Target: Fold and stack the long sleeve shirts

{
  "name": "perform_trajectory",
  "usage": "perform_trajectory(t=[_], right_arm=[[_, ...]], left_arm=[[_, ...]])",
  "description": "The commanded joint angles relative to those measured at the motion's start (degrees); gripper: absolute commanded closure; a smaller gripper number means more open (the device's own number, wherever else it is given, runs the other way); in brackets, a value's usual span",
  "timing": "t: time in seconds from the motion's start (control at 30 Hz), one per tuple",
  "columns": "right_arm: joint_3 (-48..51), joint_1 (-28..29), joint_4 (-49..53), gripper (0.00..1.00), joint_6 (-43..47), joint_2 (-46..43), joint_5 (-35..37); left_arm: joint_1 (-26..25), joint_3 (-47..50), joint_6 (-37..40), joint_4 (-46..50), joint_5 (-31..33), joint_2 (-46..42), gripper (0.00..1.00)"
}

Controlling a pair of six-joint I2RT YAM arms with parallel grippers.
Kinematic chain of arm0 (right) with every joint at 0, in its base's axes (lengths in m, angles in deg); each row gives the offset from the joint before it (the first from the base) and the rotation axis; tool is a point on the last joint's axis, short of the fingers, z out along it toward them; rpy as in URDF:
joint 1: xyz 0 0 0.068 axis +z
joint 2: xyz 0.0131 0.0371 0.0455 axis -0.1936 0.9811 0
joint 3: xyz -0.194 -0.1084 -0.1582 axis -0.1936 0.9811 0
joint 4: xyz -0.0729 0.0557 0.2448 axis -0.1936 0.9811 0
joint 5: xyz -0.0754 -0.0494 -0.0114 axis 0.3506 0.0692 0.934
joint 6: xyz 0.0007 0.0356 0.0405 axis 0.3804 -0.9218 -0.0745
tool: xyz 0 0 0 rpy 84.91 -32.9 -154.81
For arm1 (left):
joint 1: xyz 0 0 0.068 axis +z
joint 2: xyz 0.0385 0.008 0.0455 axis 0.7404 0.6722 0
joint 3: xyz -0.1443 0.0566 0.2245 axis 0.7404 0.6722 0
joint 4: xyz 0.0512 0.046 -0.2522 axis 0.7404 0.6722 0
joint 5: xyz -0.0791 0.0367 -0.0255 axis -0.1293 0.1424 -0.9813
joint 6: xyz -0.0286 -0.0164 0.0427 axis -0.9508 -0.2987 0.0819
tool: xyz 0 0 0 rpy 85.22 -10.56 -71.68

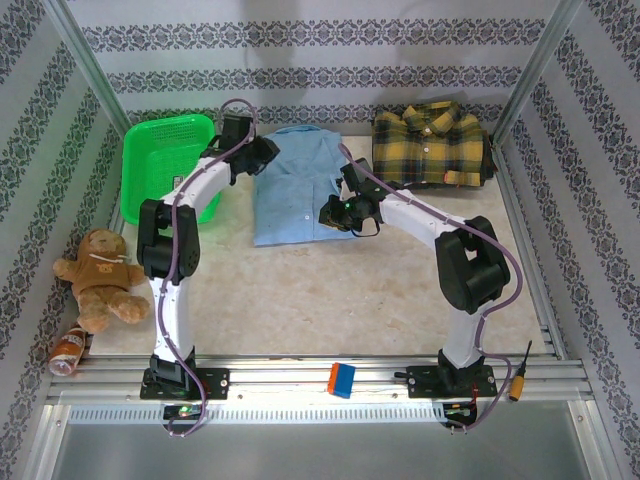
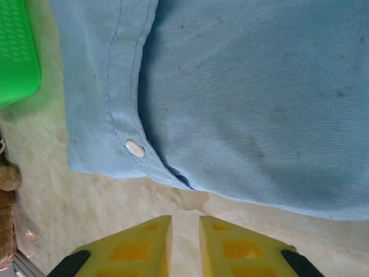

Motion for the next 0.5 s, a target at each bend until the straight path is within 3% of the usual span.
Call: perform_trajectory(t=[0.0,0.07,0.17,0.3,0.47], right_arm=[[-2.08,1.22,0.26,0.77,0.53,-0.16,-0.38],[-3.67,1.66,0.41,0.76,0.65,-0.03,-0.93],[-6.21,2.27,-0.22,0.77,-0.16,1.04,-2.39],[-9.12,2.86,-1.28,0.80,-1.38,4.45,-3.86],[-12.97,2.39,-3.06,0.80,-2.70,12.22,-5.06]], left_arm=[[0.54,-4.95,-2.62,-4.24,0.66,0.79,0.58],[0.15,-5.05,-2.01,-3.22,-0.41,-0.95,0.52],[-0.99,4.65,-3.50,-6.55,-0.23,-8.12,0.45],[-2.56,21.52,-5.55,-11.17,0.30,-18.46,0.44],[-6.44,32.94,-1.77,-8.75,1.00,-26.84,0.44]])
